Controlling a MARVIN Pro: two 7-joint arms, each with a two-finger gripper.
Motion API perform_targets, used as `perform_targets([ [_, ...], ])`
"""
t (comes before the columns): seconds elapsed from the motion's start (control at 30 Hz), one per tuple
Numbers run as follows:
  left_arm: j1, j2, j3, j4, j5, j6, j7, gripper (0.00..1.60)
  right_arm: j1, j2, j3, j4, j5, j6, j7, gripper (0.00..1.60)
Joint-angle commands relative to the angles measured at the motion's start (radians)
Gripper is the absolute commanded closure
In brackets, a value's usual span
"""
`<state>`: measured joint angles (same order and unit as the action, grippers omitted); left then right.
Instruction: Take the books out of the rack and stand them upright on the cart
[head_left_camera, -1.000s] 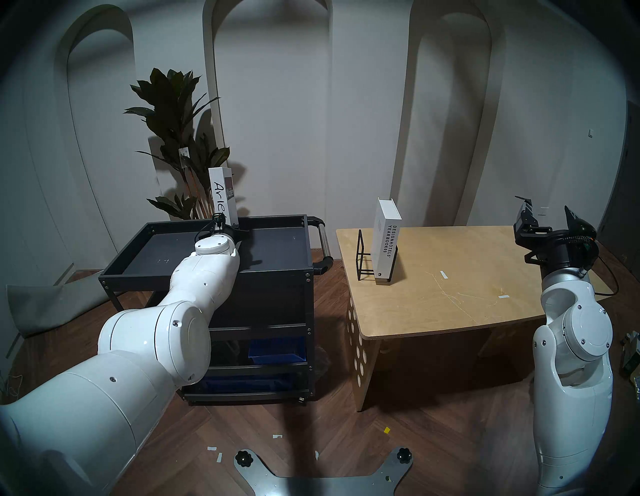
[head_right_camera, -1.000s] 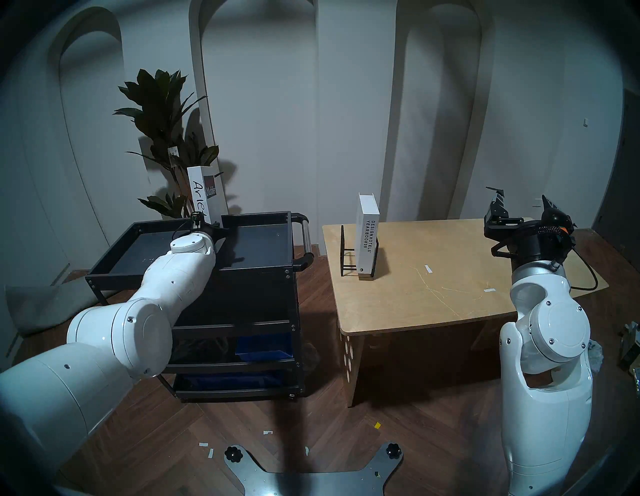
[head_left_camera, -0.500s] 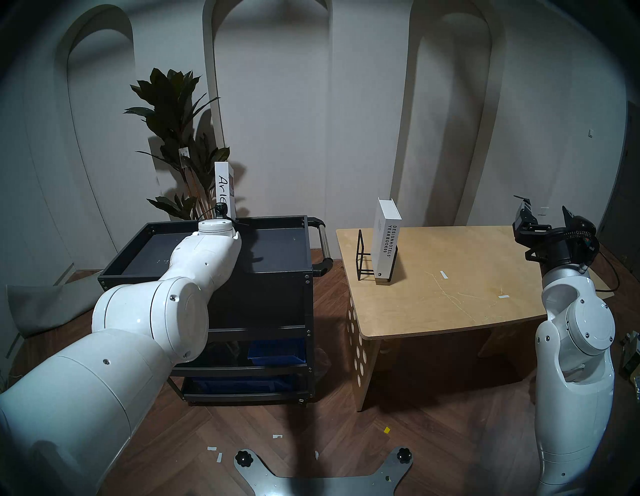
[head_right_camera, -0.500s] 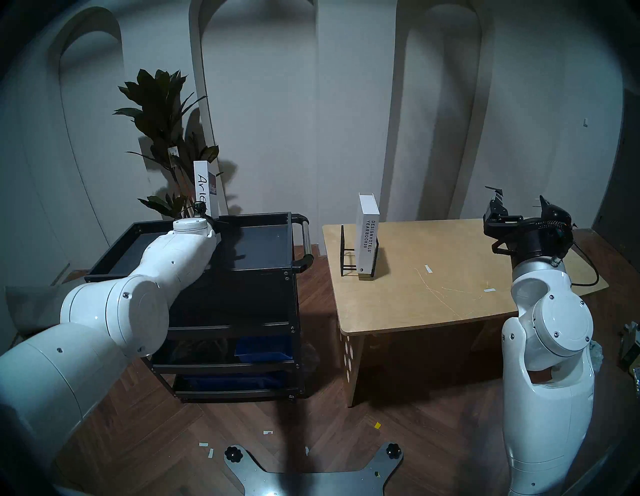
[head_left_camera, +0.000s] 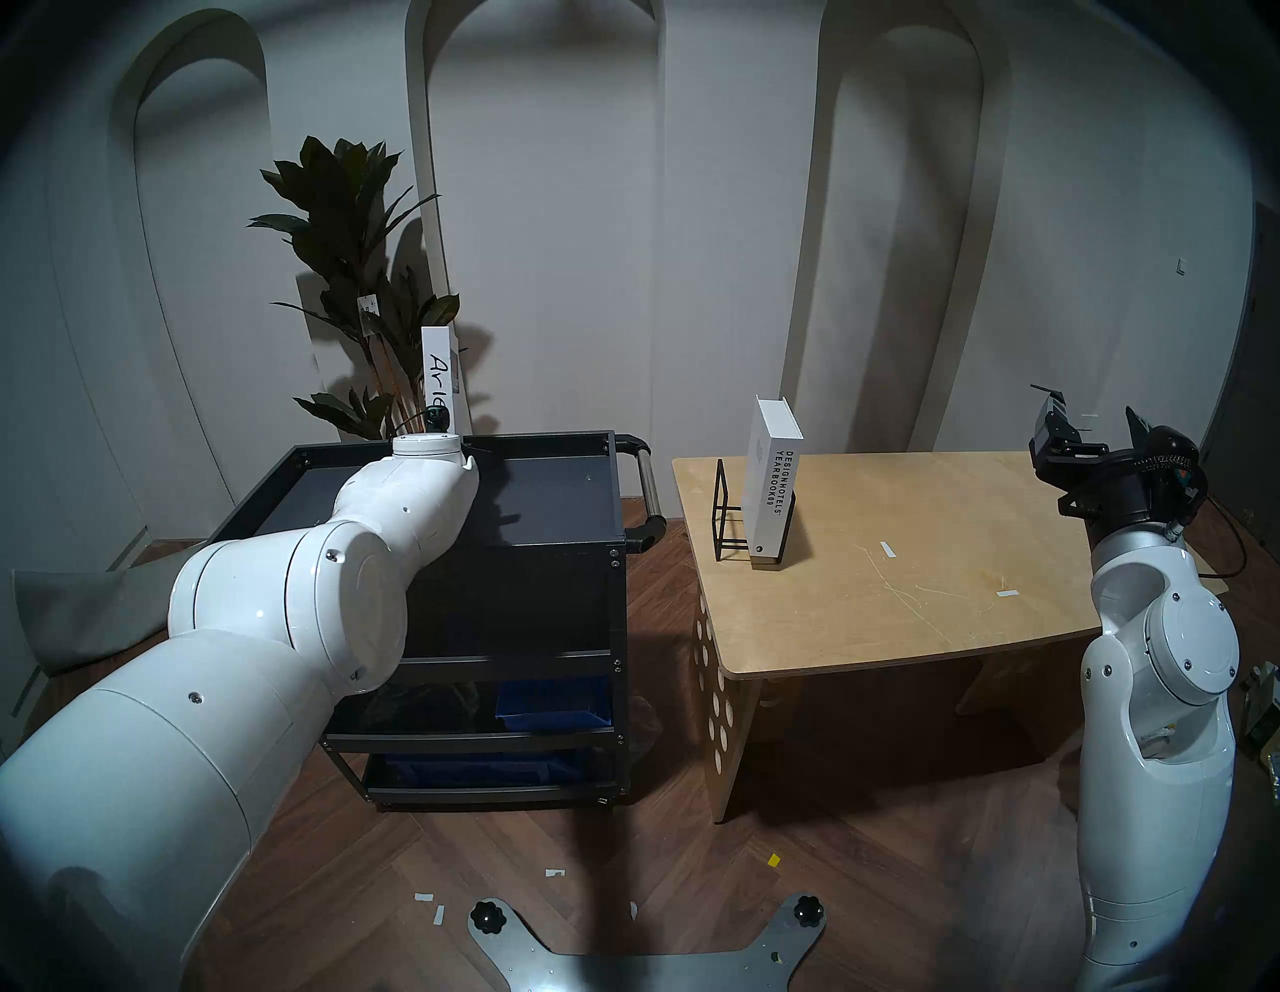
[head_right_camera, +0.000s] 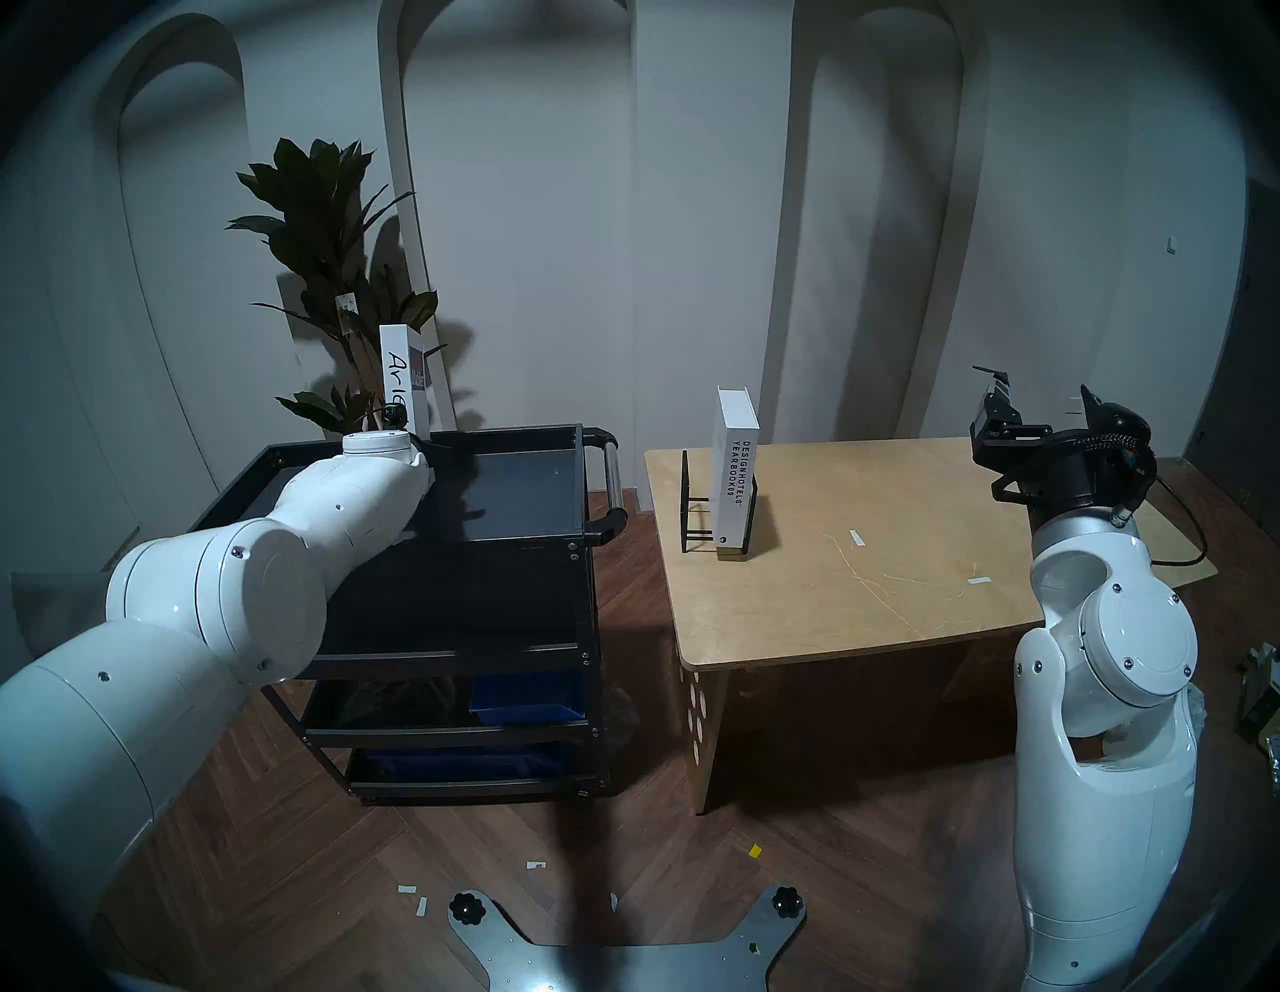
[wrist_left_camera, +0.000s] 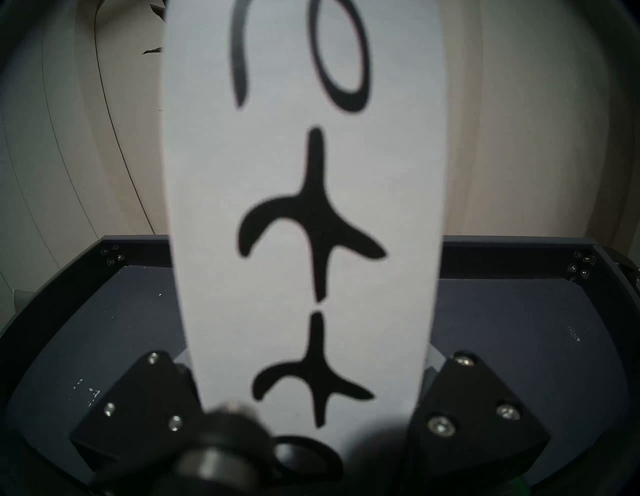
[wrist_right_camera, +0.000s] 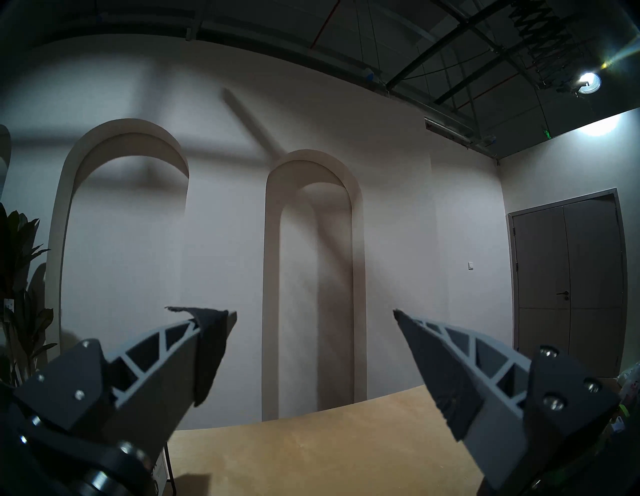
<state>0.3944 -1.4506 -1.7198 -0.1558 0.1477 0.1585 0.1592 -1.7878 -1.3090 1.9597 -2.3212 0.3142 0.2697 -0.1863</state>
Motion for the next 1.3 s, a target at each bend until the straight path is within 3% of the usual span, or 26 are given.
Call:
perform_targets([
  [0.0, -0.017, 0.016, -0.002, 0.018, -0.001, 0.002, -0.006, 0.75, 0.002, 0.002, 0.008, -0.023, 0.006, -0.012, 0.008, 0.00],
  [0.1, -0.016, 0.021, 0.001, 0.023, 0.004, 0.010, -0.011, 0.63, 0.000, 0.001, 0.010, -0.025, 0.009, -0.013, 0.011, 0.00],
  [0.13, -0.016, 0.022, 0.004, 0.024, 0.006, 0.012, -0.011, 0.63, -0.001, 0.000, 0.011, -0.026, 0.010, -0.014, 0.011, 0.00],
  [0.23, -0.016, 0.026, 0.006, 0.026, 0.009, 0.018, -0.012, 0.86, -0.003, 0.000, 0.013, -0.027, 0.011, -0.015, 0.014, 0.00],
  [0.37, -0.016, 0.029, 0.009, 0.025, 0.014, 0.024, -0.014, 0.81, -0.005, -0.001, 0.014, -0.028, 0.014, -0.016, 0.016, 0.00],
  [0.4, -0.017, 0.030, 0.016, 0.024, 0.020, 0.026, -0.013, 0.55, -0.005, -0.002, 0.014, -0.028, 0.014, -0.017, 0.017, 0.00],
  [0.43, -0.018, 0.031, 0.015, 0.024, 0.020, 0.028, -0.014, 0.42, -0.006, -0.002, 0.014, -0.029, 0.015, -0.017, 0.017, 0.00],
  [0.53, -0.018, 0.034, 0.018, 0.023, 0.022, 0.036, -0.014, 0.27, -0.007, -0.003, 0.014, -0.031, 0.016, -0.019, 0.019, 0.00],
  [0.57, -0.018, 0.036, 0.016, 0.024, 0.020, 0.039, -0.015, 0.09, -0.008, -0.002, 0.014, -0.031, 0.016, -0.019, 0.020, 0.00],
  [0.7, -0.013, 0.041, 0.018, 0.023, 0.021, 0.044, -0.014, 0.19, -0.010, -0.002, 0.014, -0.032, 0.016, -0.019, 0.022, 0.00],
  [0.87, -0.012, 0.045, 0.013, 0.018, 0.016, 0.043, -0.018, 0.10, -0.010, 0.000, 0.012, -0.029, 0.017, -0.017, 0.025, 0.00],
  [0.9, -0.013, 0.045, 0.013, 0.017, 0.015, 0.042, -0.019, 0.00, -0.010, -0.001, 0.012, -0.028, 0.016, -0.017, 0.026, 0.00],
  [1.27, -0.013, 0.047, 0.002, 0.010, 0.009, 0.025, -0.002, 0.00, -0.004, 0.000, 0.006, -0.018, 0.016, -0.022, 0.037, 0.00],
])
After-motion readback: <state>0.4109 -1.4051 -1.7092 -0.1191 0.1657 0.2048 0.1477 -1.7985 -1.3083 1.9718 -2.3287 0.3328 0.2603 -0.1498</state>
